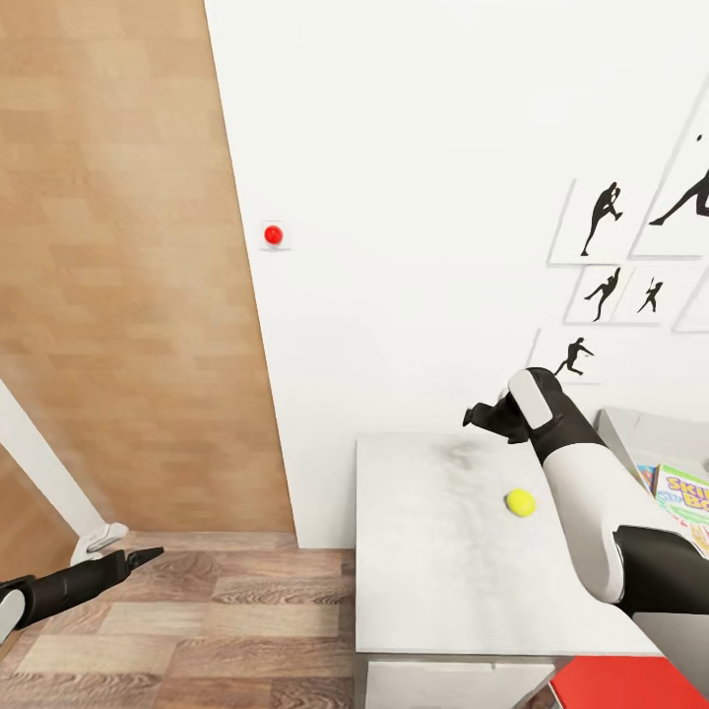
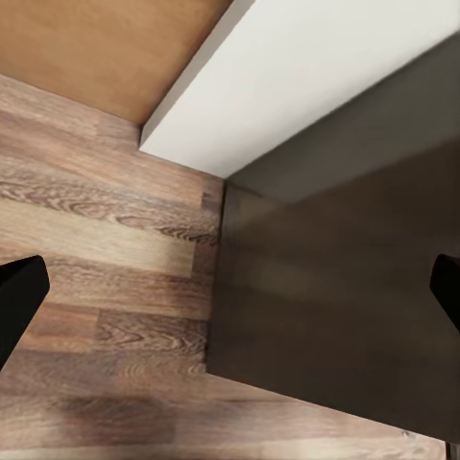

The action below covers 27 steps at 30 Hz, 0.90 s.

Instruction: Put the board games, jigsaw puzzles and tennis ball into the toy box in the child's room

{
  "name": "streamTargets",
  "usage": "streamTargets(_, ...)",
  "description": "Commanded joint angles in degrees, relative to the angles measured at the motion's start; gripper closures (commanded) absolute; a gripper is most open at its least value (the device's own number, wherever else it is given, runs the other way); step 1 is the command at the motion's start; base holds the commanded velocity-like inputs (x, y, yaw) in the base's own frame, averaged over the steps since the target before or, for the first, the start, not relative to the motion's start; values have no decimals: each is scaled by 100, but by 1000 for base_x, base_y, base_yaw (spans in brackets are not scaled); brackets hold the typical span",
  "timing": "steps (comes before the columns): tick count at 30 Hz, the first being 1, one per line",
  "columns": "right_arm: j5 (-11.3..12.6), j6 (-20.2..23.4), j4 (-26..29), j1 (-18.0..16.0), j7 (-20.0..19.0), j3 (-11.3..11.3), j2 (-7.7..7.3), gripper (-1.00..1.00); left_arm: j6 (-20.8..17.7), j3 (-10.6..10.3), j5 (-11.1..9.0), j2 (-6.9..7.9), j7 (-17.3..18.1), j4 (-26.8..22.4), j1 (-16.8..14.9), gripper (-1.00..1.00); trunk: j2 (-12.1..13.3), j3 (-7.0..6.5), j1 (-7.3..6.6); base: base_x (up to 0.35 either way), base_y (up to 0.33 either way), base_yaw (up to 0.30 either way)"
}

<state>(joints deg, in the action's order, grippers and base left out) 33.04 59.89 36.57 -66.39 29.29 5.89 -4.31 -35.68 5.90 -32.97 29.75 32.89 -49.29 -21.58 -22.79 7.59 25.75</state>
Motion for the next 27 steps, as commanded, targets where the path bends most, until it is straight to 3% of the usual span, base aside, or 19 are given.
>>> streamTargets(1, 59, 11, 4, -5, 56, 4, 0, -100, -42, 8, -25, 1, 7, -1, -5, -100, -13, 13, 4, 0, 0, -5)
streamTargets(22, 50, 11, -64, -5, 59, -11, 0, -100, -84, 9, -26, 12, 10, -1, -5, -100, -13, 99, 4, 0, 0, -1)
streamTargets(27, 38, 11, -134, -12, 59, 3, -118, -100, -86, 8, -26, 13, 12, -1, -5, -100, -13, 145, 4, 0, 0, 0)
